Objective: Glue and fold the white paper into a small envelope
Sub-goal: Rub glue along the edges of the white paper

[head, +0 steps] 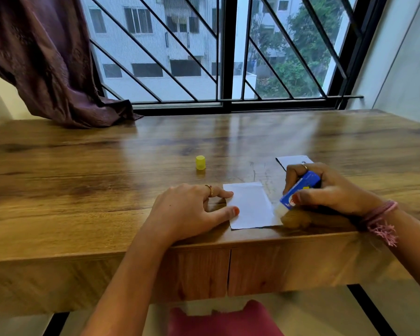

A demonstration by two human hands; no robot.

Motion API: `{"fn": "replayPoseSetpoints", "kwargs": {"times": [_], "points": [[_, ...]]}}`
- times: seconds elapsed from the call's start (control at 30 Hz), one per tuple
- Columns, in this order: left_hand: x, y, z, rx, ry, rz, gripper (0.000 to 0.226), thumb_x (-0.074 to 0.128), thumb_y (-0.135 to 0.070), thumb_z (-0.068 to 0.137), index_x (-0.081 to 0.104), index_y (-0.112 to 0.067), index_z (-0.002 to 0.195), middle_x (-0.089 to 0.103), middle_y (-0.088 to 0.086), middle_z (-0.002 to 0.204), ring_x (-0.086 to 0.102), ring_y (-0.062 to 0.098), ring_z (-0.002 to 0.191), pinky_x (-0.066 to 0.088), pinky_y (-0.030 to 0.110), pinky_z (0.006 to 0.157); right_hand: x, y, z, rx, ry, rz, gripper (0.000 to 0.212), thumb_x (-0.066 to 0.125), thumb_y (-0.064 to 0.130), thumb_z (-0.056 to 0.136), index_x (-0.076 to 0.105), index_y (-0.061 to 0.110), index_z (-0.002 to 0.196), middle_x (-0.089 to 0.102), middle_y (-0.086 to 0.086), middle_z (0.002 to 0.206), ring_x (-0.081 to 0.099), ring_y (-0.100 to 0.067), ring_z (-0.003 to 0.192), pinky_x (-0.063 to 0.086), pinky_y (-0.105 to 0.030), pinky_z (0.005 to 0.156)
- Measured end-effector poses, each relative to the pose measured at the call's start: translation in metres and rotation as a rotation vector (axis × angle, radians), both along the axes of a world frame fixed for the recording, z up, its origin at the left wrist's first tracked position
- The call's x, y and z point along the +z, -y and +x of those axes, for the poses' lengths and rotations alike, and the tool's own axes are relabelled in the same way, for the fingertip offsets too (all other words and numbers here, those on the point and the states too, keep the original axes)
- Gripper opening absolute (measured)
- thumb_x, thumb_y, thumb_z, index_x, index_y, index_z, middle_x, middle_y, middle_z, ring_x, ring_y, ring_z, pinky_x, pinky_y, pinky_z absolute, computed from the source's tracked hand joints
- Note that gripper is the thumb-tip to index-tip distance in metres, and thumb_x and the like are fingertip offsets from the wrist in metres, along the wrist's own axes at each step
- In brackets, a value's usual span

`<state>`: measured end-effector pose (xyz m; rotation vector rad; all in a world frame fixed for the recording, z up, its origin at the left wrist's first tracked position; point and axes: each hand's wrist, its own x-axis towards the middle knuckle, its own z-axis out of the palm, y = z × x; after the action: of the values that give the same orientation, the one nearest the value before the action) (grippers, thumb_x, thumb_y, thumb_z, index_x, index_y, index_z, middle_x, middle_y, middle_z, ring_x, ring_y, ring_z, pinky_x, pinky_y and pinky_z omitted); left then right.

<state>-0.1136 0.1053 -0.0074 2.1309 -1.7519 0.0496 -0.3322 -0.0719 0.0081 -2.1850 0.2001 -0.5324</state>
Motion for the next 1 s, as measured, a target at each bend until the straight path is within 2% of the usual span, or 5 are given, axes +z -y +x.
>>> {"fn": "replayPoseSetpoints", "kwargs": {"times": [0.1, 0.2, 0.53, 0.8, 1.0], "points": [[0.000, 0.000, 0.000, -0.004, 0.004, 0.006, 0.050, 0.042, -0.078, 0.075, 0.054, -0.055, 0.118, 0.035, -0.018, 0.051, 0.037, -0.001, 0.052, 0.027, 0.024, 0.052, -0.002, 0.007, 0.004, -0.182, 0.183, 0.220, 0.010, 0.069, 0.012, 0.076, 0.060, 0.013, 0.072, 0.043, 0.003, 0.044, 0.033, -0.008, 0.036, 0.027, -0.014, 0.036], [0.000, 0.000, 0.000, -0.003, 0.010, 0.008, 0.050, 0.041, -0.078, 0.075, 0.053, -0.055, 0.118, 0.036, -0.017, 0.050, 0.037, -0.001, 0.053, 0.027, 0.024, 0.052, -0.004, 0.012, 0.008, -0.335, 0.196, 0.215, 0.008, 0.065, 0.012, 0.084, 0.060, 0.006, 0.081, 0.045, 0.000, 0.045, 0.033, -0.010, 0.036, 0.028, -0.017, 0.035], [-0.001, 0.001, 0.000, 0.000, 0.003, 0.004, 0.048, 0.043, -0.078, 0.076, 0.054, -0.055, 0.117, 0.034, -0.017, 0.049, 0.037, -0.001, 0.052, 0.030, 0.026, 0.053, -0.006, 0.010, 0.013, -0.285, 0.013, 0.103, 0.011, 0.066, 0.016, 0.086, 0.063, 0.008, 0.093, 0.052, 0.004, 0.047, 0.042, -0.008, 0.041, 0.037, -0.017, 0.040], [-0.004, 0.002, 0.003, -0.001, 0.000, -0.002, 0.051, 0.039, -0.081, 0.073, 0.053, -0.057, 0.116, 0.039, -0.019, 0.053, 0.039, -0.001, 0.054, 0.029, 0.025, 0.053, -0.001, 0.004, 0.015, -0.299, -0.025, 0.022, 0.004, 0.066, 0.007, 0.084, 0.064, 0.008, 0.081, 0.049, 0.007, 0.044, 0.041, -0.005, 0.040, 0.035, -0.015, 0.042], [-0.003, 0.001, 0.002, 0.008, 0.010, -0.004, 0.050, 0.041, -0.081, 0.074, 0.053, -0.057, 0.116, 0.039, -0.019, 0.053, 0.039, -0.003, 0.055, 0.032, 0.026, 0.055, 0.000, 0.002, 0.015, -0.323, -0.044, 0.009, 0.006, 0.065, 0.011, 0.086, 0.064, 0.006, 0.089, 0.050, 0.003, 0.051, 0.042, -0.008, 0.043, 0.036, -0.016, 0.043]]}}
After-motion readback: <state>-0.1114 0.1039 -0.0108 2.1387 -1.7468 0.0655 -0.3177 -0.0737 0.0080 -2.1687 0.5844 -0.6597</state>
